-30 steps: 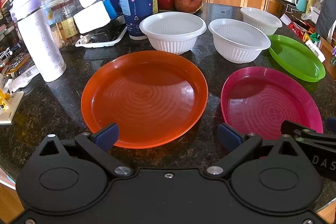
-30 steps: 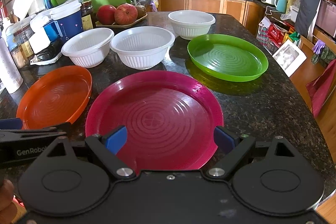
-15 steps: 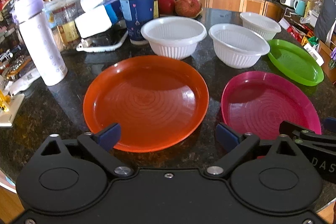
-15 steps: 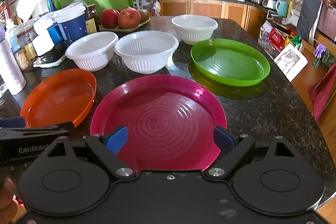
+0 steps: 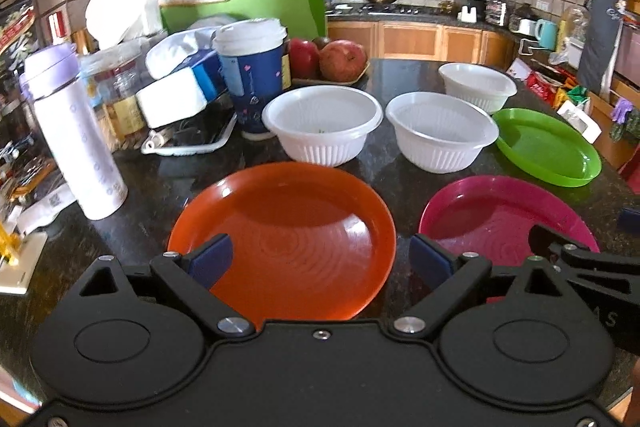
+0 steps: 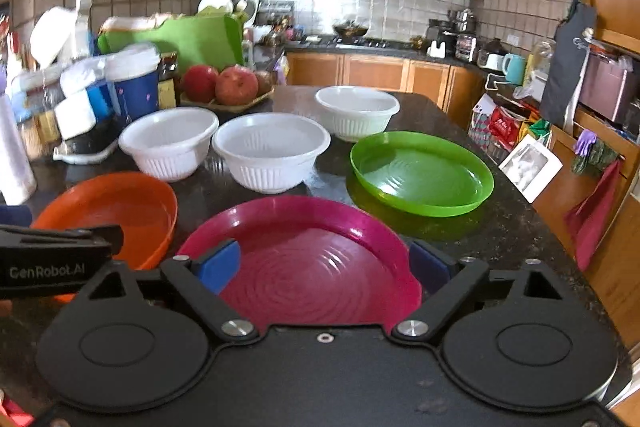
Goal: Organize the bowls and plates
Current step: 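Move both tools forward to the rim of the magenta plate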
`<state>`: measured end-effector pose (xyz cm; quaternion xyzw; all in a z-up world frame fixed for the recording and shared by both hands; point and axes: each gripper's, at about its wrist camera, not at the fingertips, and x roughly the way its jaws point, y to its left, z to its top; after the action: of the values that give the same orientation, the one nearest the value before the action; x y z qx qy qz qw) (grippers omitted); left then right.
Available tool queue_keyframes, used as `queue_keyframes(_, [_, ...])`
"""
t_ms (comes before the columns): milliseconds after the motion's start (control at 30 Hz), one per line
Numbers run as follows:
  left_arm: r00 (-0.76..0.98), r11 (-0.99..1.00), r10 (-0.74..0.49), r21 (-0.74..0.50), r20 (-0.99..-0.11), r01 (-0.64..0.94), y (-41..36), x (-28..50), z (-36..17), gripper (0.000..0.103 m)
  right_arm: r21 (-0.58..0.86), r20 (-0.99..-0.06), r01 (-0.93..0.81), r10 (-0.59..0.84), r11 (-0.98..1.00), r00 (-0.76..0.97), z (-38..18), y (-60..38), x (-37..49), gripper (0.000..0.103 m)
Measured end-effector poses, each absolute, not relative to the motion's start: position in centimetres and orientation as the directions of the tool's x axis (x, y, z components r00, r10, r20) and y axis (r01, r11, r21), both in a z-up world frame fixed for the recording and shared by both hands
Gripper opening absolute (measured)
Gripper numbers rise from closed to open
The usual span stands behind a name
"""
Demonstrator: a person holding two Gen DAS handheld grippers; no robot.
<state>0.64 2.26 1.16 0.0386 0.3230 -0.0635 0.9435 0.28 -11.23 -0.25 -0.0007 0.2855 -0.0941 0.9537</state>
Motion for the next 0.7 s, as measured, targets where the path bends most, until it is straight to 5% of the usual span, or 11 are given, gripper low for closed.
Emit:
queue_keyframes(233, [0.814, 0.976, -0.136, 0.064, -0.564, 0.207, 2.5, 0.7, 2.0, 0.095, 0.009, -0.449, 0.243, -0.214, 0.97, 0.867, 0.5, -11.1, -0.3, 0.095])
queue_keyframes(400, [0.798, 0.961, -0.201, 0.043, -0.568, 0.273, 2.8, 1.2, 2.0, 0.095, 0.097, -0.513, 0.294, -0.206, 0.951, 0.833, 0.3, -12.1, 0.4, 0.094])
queue_keyframes(567, [0.758, 0.935, -0.279, 0.012, -0.59, 0.353, 2.8, 1.4, 1.8, 0.09, 0.039, -0.524, 0.334, -0.265, 0.942, 0.809, 0.0, -12.4, 0.4, 0.092])
queue_keyframes(700, [0.751, 0.921, -0.296, 0.033, -0.591, 0.389, 2.3, 1.3, 1.7, 0.09, 0.024, -0.54, 0.33, -0.265, 0.944, 0.799, -0.3, -12.8, 0.1, 0.078])
